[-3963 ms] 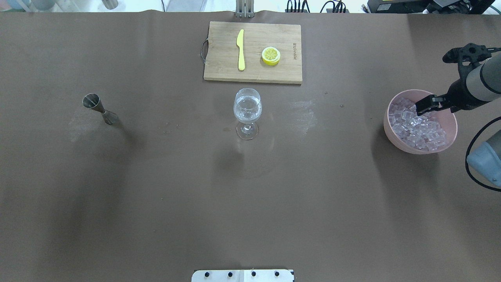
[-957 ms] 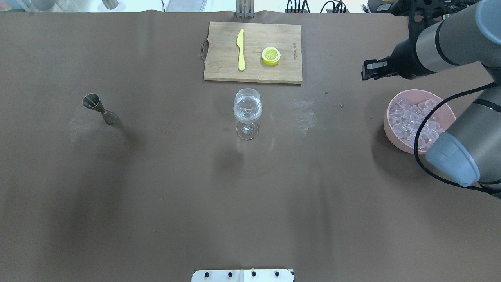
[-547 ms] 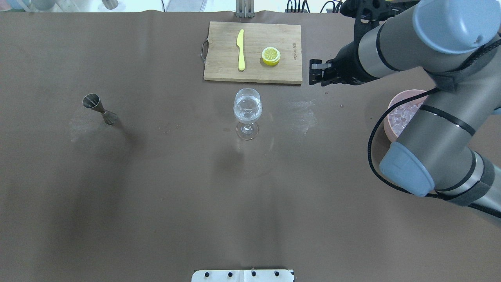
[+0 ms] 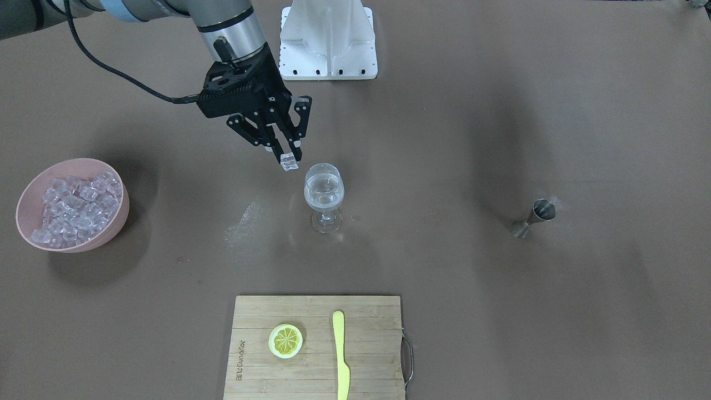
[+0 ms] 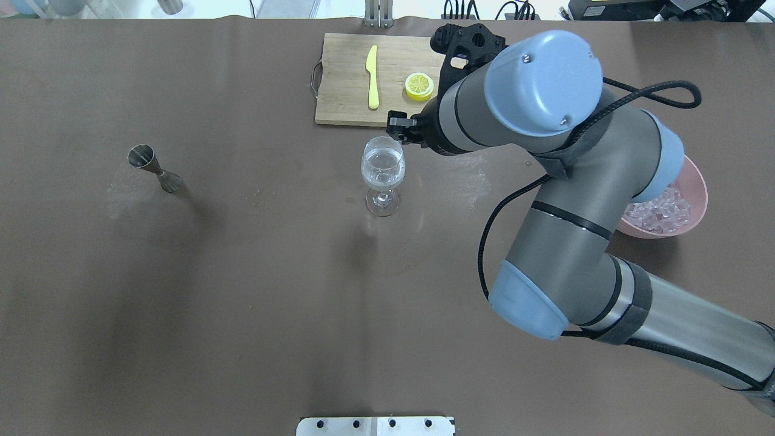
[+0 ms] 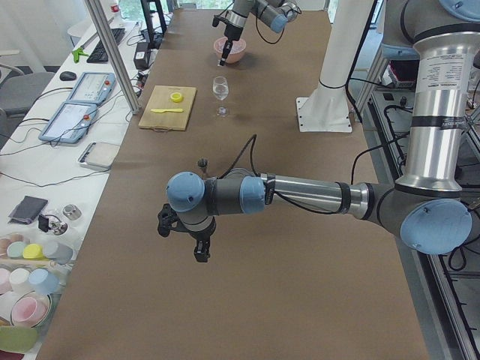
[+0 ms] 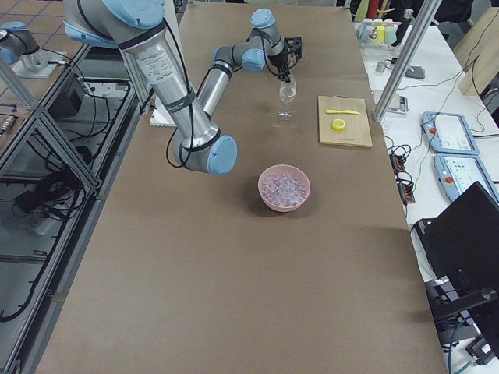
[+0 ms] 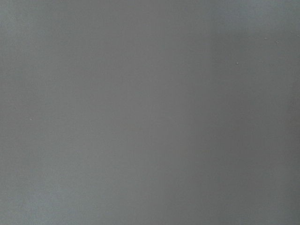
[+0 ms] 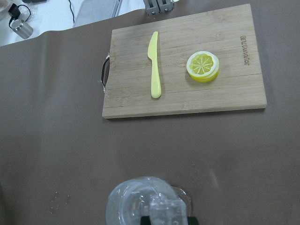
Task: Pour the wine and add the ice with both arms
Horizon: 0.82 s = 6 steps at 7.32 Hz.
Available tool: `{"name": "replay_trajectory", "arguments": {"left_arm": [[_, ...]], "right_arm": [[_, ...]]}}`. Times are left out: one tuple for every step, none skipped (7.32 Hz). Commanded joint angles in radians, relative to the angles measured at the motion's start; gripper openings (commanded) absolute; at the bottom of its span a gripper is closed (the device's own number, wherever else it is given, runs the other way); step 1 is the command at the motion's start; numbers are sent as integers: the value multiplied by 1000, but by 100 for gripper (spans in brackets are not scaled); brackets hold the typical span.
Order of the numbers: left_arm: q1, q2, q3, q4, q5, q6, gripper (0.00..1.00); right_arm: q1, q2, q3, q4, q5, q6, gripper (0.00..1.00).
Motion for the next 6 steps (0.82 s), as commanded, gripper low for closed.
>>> {"name": "replay_trajectory", "arguments": {"left_arm": [[0,1,2,0,0,1,99],[0,1,3,0,0,1,99],[0,2,5,0,0,1,99],[0,4,3,0,0,1,99],[0,5,5,0,0,1,99],[0,7,5,0,0,1,99]], "right_arm": [[-44,87,-61,-105,-59,23,0],[-61,95,-63,-122,-78,23,0],[-72,95,-65,-124,-93,23,0],[-76,100,-65,-141,-95,22,0],[-79,120,-92,-150,-96,22,0],[-79,132,-106,-150,-99,22,0]]}}
